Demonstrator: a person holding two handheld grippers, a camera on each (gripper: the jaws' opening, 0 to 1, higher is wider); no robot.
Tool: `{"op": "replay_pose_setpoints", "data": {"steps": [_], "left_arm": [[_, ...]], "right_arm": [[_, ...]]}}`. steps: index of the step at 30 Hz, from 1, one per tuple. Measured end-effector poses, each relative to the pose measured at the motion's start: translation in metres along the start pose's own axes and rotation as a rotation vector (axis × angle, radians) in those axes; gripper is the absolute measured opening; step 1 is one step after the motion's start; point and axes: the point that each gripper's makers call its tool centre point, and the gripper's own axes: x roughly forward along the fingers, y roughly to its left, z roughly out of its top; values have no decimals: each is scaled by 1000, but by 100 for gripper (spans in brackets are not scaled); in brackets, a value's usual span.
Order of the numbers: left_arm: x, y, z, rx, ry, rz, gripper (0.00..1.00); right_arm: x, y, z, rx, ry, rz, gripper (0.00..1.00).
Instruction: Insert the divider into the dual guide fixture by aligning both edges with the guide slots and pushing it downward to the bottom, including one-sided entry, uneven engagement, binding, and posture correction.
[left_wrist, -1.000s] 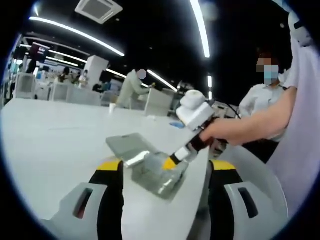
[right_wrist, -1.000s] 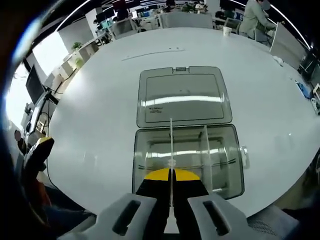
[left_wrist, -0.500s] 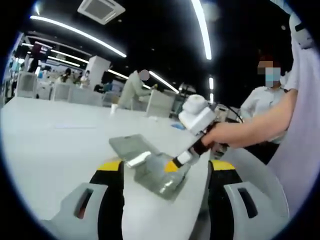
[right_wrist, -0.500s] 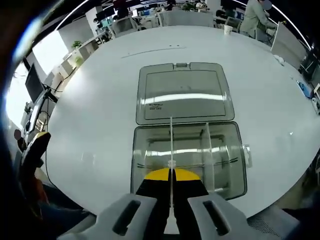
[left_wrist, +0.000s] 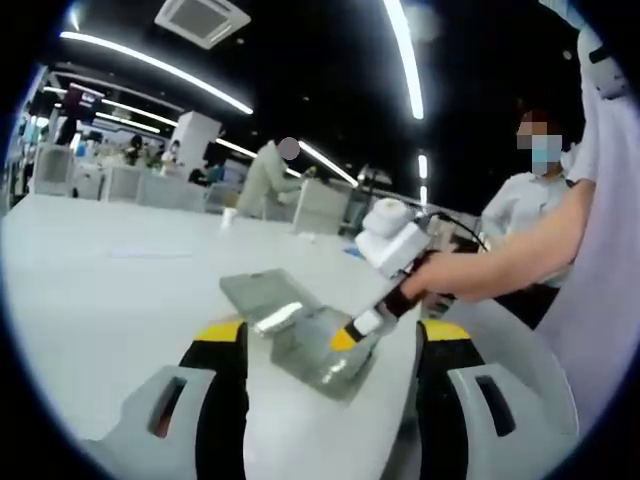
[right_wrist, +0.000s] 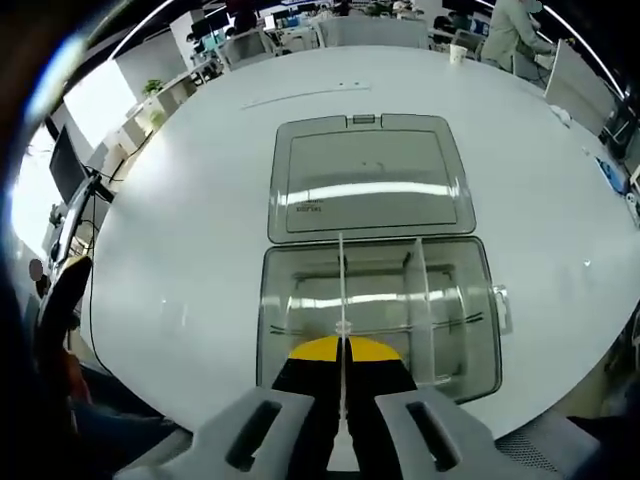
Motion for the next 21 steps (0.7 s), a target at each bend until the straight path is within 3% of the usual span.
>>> {"op": "replay_pose_setpoints", "data": {"steps": [21], "left_arm": [[1,4,-2,-4,10,7,66]], "right_arm": [[8,0,-4,-3,21,10,0]]}}
